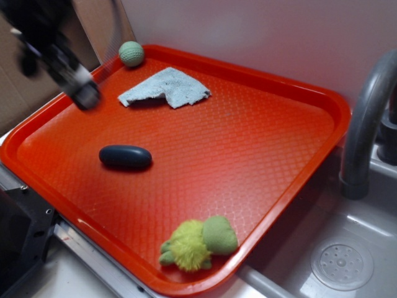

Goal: Grab the plastic pickle.

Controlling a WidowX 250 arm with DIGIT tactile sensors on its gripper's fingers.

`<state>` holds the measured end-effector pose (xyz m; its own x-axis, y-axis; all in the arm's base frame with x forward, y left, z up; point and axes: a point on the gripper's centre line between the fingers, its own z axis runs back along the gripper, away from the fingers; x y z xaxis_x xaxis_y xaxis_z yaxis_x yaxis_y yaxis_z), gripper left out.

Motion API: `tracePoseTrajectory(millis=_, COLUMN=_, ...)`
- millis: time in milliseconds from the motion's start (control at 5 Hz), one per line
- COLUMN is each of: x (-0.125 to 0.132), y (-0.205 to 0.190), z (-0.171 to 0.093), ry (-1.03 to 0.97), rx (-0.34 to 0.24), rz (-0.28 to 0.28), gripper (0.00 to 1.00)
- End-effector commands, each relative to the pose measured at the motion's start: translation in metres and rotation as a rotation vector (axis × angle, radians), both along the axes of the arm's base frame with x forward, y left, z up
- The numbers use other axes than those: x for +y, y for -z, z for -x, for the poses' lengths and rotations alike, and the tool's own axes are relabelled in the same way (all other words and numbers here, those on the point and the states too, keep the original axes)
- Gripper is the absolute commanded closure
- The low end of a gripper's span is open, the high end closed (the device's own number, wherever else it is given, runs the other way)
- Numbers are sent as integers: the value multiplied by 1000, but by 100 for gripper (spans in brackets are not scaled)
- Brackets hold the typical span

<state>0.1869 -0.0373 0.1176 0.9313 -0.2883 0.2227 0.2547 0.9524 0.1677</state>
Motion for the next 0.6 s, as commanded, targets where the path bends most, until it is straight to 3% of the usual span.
tracePoseTrajectory(millis=0, x=-18, y=46, z=-2, ry=298, rx=-29, rz=104, gripper=0)
tracePoseTrajectory(millis=200, x=-12, y=78, z=-9, ry=258, rx=77, rz=-14, gripper=0)
tracePoseTrajectory(millis=400, x=-7, y=94, z=-7, ry=254, rx=180, rz=-168, gripper=0)
